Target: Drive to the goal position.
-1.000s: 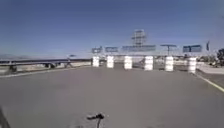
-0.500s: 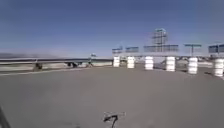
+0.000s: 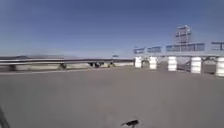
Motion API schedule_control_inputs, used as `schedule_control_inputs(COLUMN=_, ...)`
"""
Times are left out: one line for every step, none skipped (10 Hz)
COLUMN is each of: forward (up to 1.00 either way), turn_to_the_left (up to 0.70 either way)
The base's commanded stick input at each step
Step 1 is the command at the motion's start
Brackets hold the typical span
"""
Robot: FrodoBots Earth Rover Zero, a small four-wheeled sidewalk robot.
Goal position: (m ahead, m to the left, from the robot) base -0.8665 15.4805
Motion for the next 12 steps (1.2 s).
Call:
schedule_control_inputs(forward=0.00, turn_to_the_left=0.45)
schedule_control_inputs(forward=0.00, turn_to_the_left=0.45)
schedule_control_inputs(forward=0.00, turn_to_the_left=0.45)
schedule_control_inputs(forward=0.00, turn_to_the_left=0.45)
schedule_control_inputs(forward=0.00, turn_to_the_left=0.45)
schedule_control_inputs(forward=0.00, turn_to_the_left=0.45)
schedule_control_inputs(forward=0.00, turn_to_the_left=0.45)
schedule_control_inputs(forward=0.00, turn_to_the_left=0.45)
schedule_control_inputs(forward=0.00, turn_to_the_left=0.45)
schedule_control_inputs(forward=0.00, turn_to_the_left=0.45)
schedule_control_inputs(forward=0.00, turn_to_the_left=0.45)
schedule_control_inputs(forward=0.00, turn_to_the_left=0.45)
